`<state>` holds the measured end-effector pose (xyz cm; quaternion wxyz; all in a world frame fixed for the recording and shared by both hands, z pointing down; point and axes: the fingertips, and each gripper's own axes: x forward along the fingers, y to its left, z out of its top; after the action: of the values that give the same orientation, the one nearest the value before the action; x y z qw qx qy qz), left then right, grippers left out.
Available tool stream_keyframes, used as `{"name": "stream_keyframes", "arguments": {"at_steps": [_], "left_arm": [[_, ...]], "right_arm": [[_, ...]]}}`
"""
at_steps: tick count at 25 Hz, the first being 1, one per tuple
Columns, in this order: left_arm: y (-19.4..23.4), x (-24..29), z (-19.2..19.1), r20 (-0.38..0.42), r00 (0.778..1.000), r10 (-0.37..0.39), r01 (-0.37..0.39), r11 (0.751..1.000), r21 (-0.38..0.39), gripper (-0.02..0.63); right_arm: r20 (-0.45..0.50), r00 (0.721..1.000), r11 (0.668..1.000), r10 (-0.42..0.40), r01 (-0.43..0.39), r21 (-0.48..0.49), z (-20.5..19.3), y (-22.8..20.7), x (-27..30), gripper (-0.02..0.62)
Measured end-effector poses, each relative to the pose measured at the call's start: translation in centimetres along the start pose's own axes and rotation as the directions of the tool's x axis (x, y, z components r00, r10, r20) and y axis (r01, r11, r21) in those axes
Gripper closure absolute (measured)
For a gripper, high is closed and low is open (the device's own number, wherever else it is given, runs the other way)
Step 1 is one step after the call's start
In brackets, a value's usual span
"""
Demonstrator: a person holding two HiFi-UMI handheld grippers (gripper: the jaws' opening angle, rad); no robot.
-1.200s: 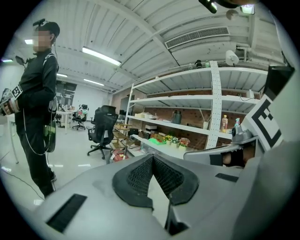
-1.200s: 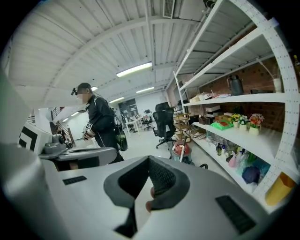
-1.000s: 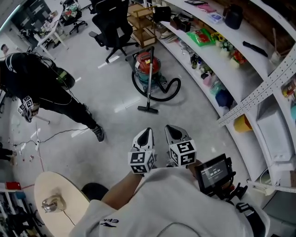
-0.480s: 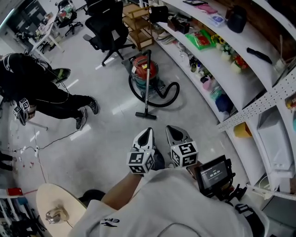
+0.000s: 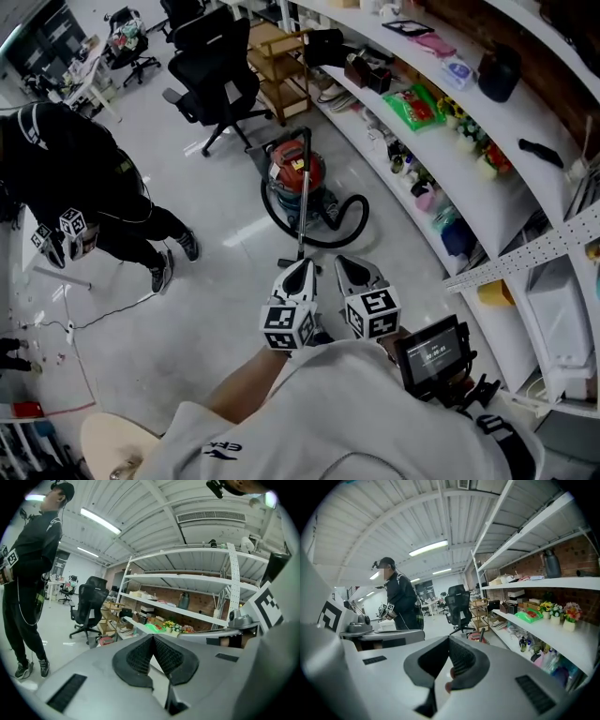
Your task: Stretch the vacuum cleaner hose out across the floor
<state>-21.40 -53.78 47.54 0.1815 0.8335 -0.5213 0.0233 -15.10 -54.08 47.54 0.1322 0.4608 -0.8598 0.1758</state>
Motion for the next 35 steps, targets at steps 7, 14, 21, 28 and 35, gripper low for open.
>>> {"name": "stream_keyframes", "arguments": {"at_steps": [7, 14, 21, 28, 35], "left_arm": [[5.1, 1.9, 1.8, -0.005, 1.000, -0.007, 0.007, 1.000, 0.025, 0.604], [8.7, 4.6, 3.0, -0.011, 1.000, 0.019, -0.019, 1.000, 0.007, 0.604], [12.0, 9.1, 4.1, -0.013, 0.997, 0.075, -0.075, 0.997, 0.003, 0.604], [15.2, 16.2, 6.5, -0.011, 0.990, 0.143, -0.144, 0.989, -0.022, 0.604], [17.0, 23.2, 7.5, -0.045, 0.977, 0.211, -0.212, 0.977, -0.037, 0.604]], "right_arm": [[-0.007, 1.000, 1.000, 0.005, -0.006, -0.028, 2.4, 1.2, 5.7, 0.601], [-0.031, 0.999, 0.998, 0.019, -0.021, -0.052, 3.9, 0.4, 10.1, 0.601], [-0.053, 0.997, 0.996, 0.059, -0.062, -0.058, 5.8, -2.6, 15.7, 0.601], [-0.081, 0.992, 0.994, 0.093, -0.098, -0.057, 8.9, -7.6, 21.8, 0.601], [-0.130, 0.985, 0.992, 0.115, -0.121, -0.039, 10.6, -14.1, 26.8, 0.601]]}}
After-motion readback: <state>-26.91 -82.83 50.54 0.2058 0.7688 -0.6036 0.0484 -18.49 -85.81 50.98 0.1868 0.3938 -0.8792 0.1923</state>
